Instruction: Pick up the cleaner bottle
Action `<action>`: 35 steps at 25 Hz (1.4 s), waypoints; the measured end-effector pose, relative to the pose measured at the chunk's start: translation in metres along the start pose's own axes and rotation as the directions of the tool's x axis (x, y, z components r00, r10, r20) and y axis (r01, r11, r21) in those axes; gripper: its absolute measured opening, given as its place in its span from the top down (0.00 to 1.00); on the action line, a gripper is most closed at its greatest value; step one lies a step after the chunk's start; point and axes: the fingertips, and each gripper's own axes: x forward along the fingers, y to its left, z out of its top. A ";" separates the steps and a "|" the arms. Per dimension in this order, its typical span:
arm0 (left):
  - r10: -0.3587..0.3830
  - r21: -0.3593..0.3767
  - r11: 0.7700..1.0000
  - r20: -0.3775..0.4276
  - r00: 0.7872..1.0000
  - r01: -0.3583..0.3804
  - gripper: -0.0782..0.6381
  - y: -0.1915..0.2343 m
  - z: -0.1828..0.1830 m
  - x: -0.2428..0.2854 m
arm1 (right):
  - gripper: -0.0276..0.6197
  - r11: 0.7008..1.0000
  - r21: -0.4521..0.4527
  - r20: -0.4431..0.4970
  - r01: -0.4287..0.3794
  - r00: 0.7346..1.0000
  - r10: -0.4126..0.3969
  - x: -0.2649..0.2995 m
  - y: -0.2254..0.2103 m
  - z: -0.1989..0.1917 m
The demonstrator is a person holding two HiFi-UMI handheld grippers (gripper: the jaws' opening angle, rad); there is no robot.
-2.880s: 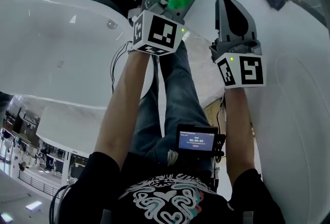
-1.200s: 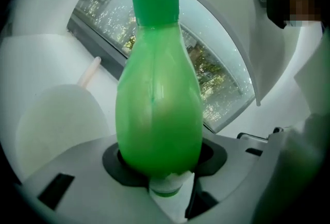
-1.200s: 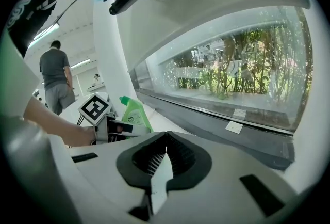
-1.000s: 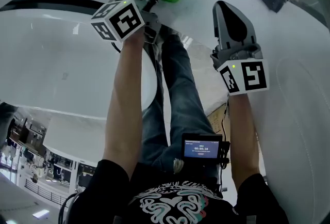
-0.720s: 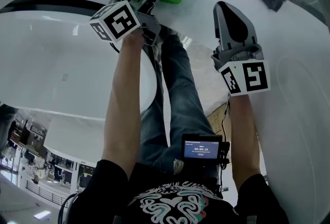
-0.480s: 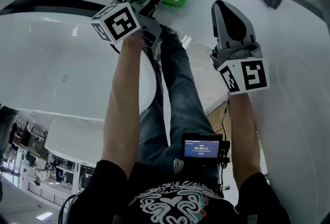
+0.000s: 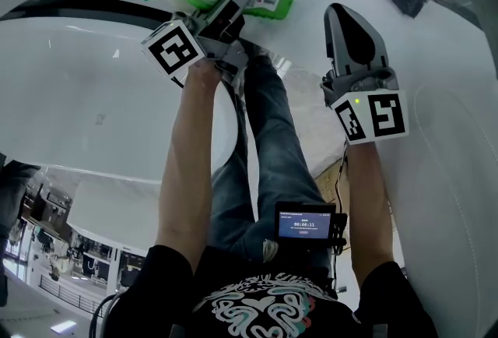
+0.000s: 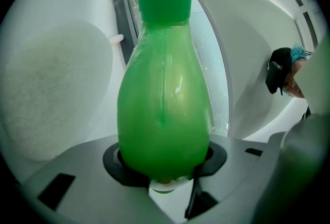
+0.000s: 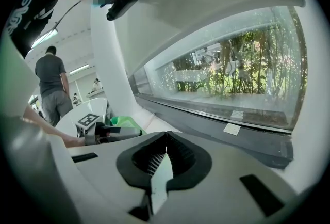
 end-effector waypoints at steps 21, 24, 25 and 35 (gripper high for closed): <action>-0.077 0.050 0.996 0.017 0.997 0.077 0.61 -0.073 0.006 -0.037 | 0.91 1.000 -0.019 0.055 -0.017 0.998 0.018 -0.025 0.027 0.028; -0.049 0.036 0.998 0.007 0.999 0.048 0.61 -0.039 -0.003 -0.027 | 0.91 1.000 -0.012 0.058 -0.015 0.998 0.016 -0.008 0.009 0.001; -0.048 0.038 0.998 0.001 0.999 0.048 0.61 -0.027 -0.003 -0.018 | 0.91 1.000 -0.012 0.062 -0.014 0.998 0.015 0.002 0.000 -0.007; -0.084 0.006 0.996 -0.014 0.996 0.084 0.61 -0.042 0.003 -0.003 | 0.91 1.000 -0.013 0.115 0.008 0.993 -0.006 0.013 -0.017 0.015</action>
